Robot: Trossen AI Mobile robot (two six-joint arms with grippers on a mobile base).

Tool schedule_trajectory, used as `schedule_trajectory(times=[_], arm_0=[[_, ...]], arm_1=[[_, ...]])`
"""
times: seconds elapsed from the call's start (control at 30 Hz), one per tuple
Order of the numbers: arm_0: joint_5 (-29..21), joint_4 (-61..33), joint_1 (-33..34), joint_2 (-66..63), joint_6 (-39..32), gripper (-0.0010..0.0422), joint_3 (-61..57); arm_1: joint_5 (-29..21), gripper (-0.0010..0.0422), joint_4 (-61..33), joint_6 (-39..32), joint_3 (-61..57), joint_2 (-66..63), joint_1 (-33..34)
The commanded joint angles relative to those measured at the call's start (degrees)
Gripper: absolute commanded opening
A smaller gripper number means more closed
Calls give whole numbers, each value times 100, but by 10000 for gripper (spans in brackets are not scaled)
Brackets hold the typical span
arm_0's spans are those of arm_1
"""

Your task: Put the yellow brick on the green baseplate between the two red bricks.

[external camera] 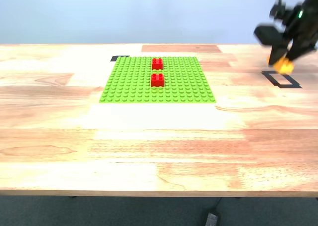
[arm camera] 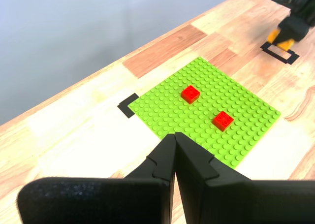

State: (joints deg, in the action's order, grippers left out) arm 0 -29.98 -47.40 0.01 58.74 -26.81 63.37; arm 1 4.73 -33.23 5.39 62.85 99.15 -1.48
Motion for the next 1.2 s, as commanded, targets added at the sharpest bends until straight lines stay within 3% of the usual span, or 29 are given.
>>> schedule_trajectory(times=[0.03,0.17,0.27,0.67,0.97,1.2], arm_0=[[2,44,0,0,0,0,-4],[0,15,0,0,0,0,-11],[0,20,0,0,0,0,4],[2,-24,0,-26,2,0,-7],[-2,-24,0,-52,2,0,-17],[0,-26,0,-55,0,0,-20]], arm_1=[[44,26,-422,398,372,-284,-57],[658,26,-1224,1078,1084,-444,-387],[785,26,-1314,1403,1504,-483,-839],[492,26,-1692,3230,3309,857,-2752],[227,26,-2505,3853,4881,2476,-3580],[212,26,-2516,4172,5171,3045,-3807]])
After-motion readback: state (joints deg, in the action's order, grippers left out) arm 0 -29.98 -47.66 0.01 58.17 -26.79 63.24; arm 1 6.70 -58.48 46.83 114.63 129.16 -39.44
